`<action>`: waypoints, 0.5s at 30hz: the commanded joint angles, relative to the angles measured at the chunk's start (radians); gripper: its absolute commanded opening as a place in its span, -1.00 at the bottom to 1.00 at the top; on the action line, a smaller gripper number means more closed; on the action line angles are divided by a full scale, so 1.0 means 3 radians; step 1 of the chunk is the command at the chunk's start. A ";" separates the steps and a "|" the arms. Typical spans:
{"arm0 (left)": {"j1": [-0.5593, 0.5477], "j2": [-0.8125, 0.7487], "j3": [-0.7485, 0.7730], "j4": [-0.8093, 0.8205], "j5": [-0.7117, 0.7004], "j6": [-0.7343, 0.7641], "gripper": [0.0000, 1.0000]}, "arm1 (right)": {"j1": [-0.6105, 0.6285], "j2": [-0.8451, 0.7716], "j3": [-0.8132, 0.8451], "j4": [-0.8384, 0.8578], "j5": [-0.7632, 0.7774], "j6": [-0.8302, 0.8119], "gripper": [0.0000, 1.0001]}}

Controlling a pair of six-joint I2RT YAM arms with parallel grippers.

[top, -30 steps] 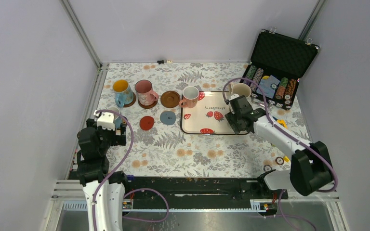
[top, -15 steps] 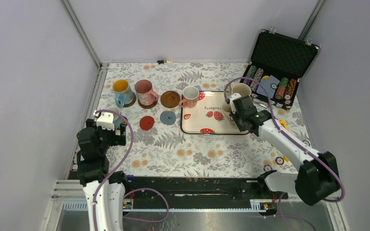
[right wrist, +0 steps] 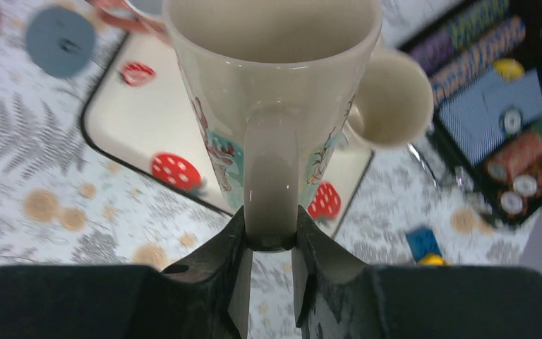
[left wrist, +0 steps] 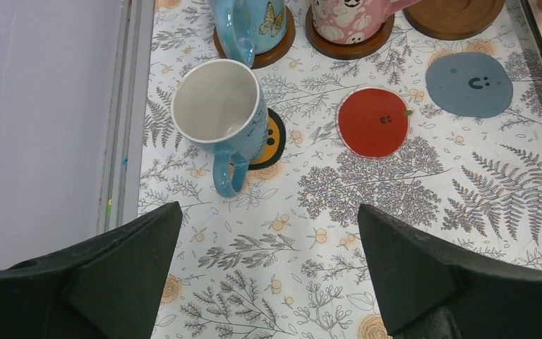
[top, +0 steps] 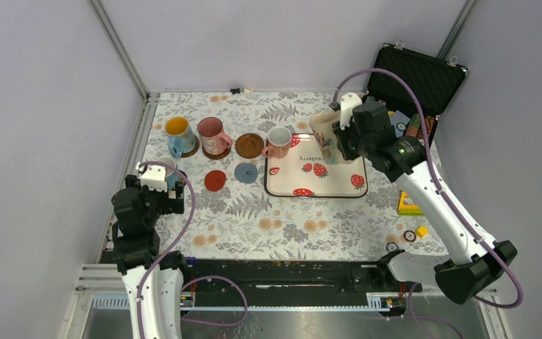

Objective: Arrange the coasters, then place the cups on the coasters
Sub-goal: Pick up the cup from the tray.

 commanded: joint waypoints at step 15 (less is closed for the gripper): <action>0.0024 -0.0147 0.0002 0.0132 0.0273 0.0061 0.98 | 0.1177 0.1901 0.2414 0.0494 0.0056 0.0130 -1.00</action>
